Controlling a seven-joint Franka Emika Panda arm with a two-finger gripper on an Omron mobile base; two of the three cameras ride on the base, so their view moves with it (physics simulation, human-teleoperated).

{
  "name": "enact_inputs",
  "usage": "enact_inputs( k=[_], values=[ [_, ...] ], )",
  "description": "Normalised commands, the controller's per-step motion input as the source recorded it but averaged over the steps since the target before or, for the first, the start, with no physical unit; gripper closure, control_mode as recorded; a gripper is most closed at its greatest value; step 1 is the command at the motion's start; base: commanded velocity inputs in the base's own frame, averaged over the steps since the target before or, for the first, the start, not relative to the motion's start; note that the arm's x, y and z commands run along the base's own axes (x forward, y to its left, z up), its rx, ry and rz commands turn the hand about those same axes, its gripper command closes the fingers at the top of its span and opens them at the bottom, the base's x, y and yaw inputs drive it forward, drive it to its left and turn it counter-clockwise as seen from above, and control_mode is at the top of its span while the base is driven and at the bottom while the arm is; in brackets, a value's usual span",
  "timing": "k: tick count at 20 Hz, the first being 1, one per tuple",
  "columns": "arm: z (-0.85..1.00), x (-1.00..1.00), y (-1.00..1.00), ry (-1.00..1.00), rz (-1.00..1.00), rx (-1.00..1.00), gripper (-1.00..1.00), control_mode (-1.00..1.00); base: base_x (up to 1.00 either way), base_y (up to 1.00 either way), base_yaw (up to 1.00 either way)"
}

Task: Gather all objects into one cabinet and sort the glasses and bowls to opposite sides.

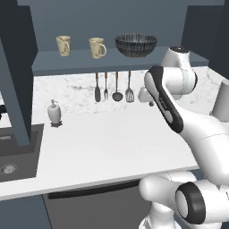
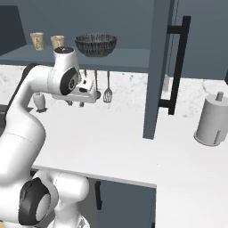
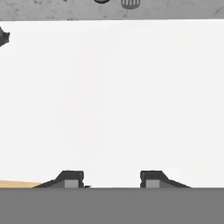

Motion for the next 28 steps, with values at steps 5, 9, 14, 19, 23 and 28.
enact_inputs(
  k=[5, 9, 14, 19, 23, 28],
  values=[
    [-0.04, 0.30, 0.08, -0.03, -0.07, -0.03, -1.00, -1.00, 0.00, 0.00, 0.00],
    [-0.12, 0.09, 0.01, -0.21, -0.02, 0.01, -1.00, -1.00, 0.00, 0.00, 0.00],
    [0.00, 0.00, 0.00, -0.01, 0.00, 0.00, -1.00, -1.00, 0.00, 0.00, 0.00],
    [0.00, 0.00, 0.00, 0.00, 0.00, 0.00, -1.00, 1.00, 0.00, 0.00, 0.00],
    [0.00, 0.00, 0.00, 0.00, 0.00, 0.00, -1.00, 1.00, -0.09, 0.00, 0.00],
    [0.00, 0.00, 0.00, 0.00, 0.00, 0.00, -1.00, 1.00, -0.94, 0.00, 0.00]
  ],
)
